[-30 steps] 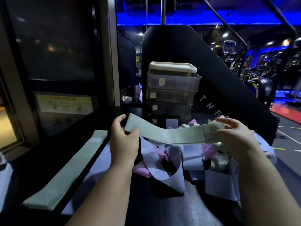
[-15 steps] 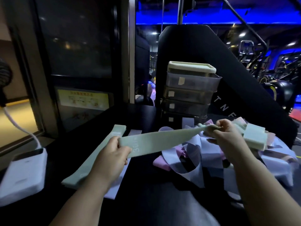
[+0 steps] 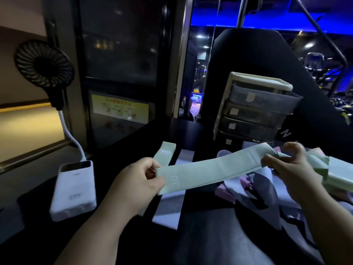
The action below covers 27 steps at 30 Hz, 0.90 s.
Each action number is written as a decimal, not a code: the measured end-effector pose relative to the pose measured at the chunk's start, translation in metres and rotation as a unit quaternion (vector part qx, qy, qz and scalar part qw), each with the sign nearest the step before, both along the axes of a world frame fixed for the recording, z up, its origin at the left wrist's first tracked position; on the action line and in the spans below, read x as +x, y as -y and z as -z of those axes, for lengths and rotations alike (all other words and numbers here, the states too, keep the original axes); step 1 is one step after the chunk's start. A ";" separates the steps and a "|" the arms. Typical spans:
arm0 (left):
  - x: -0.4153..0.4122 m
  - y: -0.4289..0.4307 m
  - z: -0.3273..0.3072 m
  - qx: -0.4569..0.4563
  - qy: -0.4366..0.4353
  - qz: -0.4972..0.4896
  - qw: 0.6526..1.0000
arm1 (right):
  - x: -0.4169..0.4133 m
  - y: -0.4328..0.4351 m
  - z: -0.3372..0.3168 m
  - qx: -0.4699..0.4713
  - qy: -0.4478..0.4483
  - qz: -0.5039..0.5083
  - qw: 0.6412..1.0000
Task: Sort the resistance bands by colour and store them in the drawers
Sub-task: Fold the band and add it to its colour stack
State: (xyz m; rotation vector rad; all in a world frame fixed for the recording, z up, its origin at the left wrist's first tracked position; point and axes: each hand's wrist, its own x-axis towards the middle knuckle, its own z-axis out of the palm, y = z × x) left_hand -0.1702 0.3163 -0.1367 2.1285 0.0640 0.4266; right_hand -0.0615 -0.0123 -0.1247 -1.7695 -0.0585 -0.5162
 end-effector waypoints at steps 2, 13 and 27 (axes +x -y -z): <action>-0.003 -0.009 0.001 0.002 -0.001 -0.004 1.000 | 0.001 -0.013 -0.006 -0.023 0.010 -0.016 1.000; -0.022 -0.056 0.000 0.039 -0.012 -0.043 0.998 | 0.055 -0.120 -0.041 -0.105 0.006 -0.033 0.994; -0.035 -0.071 0.005 0.068 -0.045 -0.057 0.995 | 0.109 -0.202 -0.020 -0.028 -0.023 -0.047 0.998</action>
